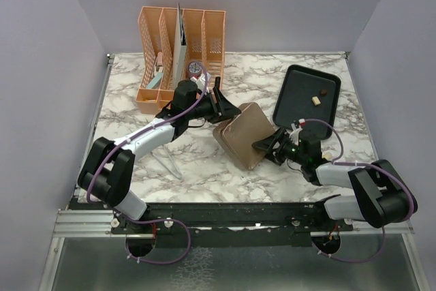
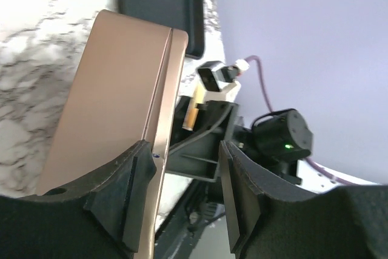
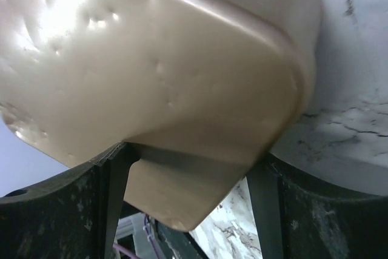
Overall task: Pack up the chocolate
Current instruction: Close the box lid on the packing box.
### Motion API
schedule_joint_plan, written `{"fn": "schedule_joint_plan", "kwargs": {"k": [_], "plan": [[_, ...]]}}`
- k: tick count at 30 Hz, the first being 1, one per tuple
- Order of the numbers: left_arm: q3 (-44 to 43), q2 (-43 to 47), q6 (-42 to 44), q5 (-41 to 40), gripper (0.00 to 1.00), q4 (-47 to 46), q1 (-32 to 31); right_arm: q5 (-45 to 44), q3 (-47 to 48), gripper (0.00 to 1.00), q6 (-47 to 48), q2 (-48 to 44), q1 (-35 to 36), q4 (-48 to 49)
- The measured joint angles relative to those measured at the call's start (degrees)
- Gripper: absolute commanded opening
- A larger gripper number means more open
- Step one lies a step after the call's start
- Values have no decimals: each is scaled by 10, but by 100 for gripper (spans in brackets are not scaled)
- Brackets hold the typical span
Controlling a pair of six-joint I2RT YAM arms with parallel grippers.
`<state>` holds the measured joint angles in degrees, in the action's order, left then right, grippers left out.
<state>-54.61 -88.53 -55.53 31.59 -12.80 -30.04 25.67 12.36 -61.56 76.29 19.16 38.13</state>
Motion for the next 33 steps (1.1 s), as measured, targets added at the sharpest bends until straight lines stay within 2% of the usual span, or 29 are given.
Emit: {"fn": "schedule_joint_plan", "kwargs": {"k": [3,6,12,21,28,33], "plan": [[4,2,-25,25,53,-31,-1,13,0,81,0,0,7,0],[3,9,-11,29,53,-16,-2,19,5,82,3,0,10,-10],[-27,26,99,-4,52,105,-3,6,55,81,41,-23,15,-121],[-4,40,181,-28,52,236,-6,-76,96,81,108,-85,14,-253],[27,35,190,-14,53,245,10,-125,180,83,186,-123,16,-361],[46,51,190,-10,55,245,44,-167,266,83,259,-140,19,-458]]}}
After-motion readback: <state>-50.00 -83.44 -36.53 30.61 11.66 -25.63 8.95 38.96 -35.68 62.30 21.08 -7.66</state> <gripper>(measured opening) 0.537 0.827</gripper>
